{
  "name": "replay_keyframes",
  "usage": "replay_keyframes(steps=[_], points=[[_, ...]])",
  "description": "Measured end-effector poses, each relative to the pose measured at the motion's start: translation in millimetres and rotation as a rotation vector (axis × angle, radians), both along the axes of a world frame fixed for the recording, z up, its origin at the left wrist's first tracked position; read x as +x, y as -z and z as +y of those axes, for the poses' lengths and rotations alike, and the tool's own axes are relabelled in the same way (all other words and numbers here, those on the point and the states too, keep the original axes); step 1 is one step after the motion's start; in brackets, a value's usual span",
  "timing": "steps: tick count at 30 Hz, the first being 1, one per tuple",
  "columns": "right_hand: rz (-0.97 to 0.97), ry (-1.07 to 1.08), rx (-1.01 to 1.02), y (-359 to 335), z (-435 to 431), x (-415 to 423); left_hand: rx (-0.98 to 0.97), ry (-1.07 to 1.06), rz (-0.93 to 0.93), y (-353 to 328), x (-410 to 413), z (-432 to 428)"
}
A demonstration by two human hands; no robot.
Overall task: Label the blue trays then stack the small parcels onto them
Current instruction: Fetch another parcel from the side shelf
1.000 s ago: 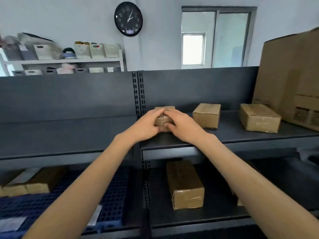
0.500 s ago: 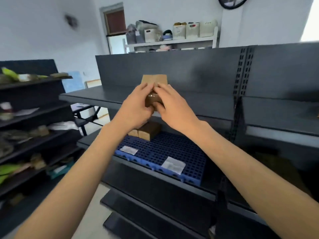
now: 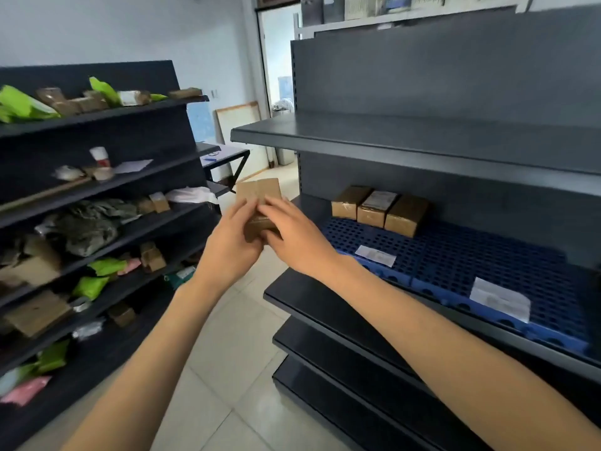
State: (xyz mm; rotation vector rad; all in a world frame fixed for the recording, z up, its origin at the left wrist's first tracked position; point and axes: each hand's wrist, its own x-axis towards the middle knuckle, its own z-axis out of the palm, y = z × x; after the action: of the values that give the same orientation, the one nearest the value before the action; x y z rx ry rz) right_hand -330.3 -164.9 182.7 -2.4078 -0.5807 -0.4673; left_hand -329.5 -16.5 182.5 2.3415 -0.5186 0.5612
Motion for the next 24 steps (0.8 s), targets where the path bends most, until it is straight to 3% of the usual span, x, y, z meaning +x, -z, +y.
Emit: replay_keyframes(steps=[9, 24], points=[[0.080, 0.292, -0.026, 58, -55, 106, 0.018, 0.277, 0.107, 62, 153, -57], [0.071, 0.644, -0.007, 84, -166, 244, 0.162, 0.686, 0.080, 73, 340, -195]])
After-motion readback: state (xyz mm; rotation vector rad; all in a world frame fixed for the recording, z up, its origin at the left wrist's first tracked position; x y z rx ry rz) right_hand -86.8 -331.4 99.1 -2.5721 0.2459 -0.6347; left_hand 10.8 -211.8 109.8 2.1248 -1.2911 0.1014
